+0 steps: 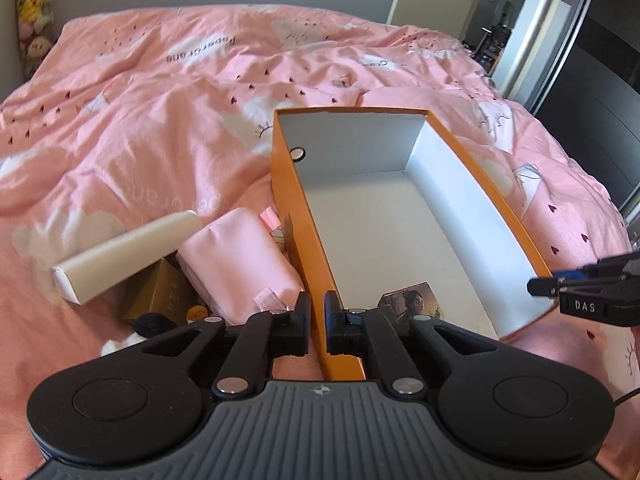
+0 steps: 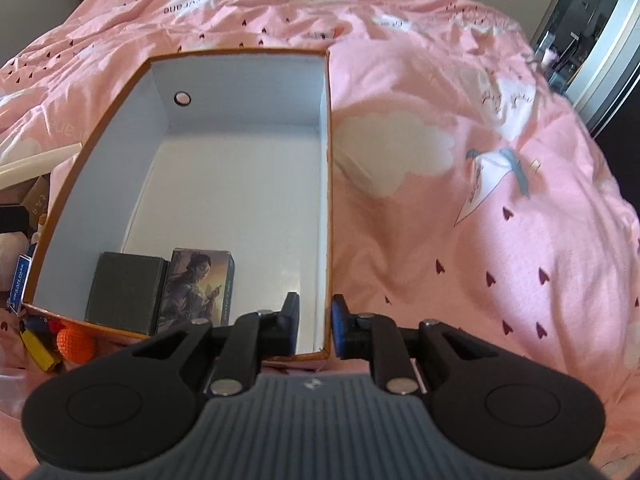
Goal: Organize objects
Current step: 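Withdraw both tools from the orange box back toward the clutter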
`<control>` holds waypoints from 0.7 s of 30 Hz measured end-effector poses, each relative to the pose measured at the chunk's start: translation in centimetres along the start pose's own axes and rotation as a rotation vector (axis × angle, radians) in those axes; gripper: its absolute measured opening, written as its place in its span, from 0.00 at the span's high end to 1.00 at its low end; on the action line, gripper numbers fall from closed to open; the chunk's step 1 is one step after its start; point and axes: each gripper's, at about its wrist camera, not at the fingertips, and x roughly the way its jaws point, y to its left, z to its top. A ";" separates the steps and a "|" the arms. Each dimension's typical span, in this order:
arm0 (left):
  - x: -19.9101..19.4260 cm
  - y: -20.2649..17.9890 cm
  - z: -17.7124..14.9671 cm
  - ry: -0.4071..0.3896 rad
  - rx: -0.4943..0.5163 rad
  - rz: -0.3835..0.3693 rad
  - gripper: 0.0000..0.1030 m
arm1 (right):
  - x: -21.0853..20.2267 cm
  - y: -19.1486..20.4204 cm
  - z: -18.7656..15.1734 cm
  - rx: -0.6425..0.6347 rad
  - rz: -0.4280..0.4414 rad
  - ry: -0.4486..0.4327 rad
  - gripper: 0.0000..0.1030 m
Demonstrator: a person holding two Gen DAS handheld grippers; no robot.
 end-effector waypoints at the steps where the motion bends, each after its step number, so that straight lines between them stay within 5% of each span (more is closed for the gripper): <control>1: -0.4 0.0 -0.1 -0.007 0.011 -0.003 0.88 | -0.8 0.5 -0.2 -0.007 -0.018 -0.036 0.74; 6: -2.3 -0.1 -0.9 -0.040 0.067 -0.029 0.83 | -4.6 2.0 -1.5 0.017 0.027 -0.216 0.72; 9: -3.1 0.3 -1.9 -0.049 0.088 -0.037 0.83 | -6.0 3.1 -2.5 0.039 0.113 -0.299 0.54; 21: -4.4 5.3 -5.6 0.082 0.066 0.038 0.79 | -4.6 11.2 -5.0 -0.004 0.329 -0.171 0.54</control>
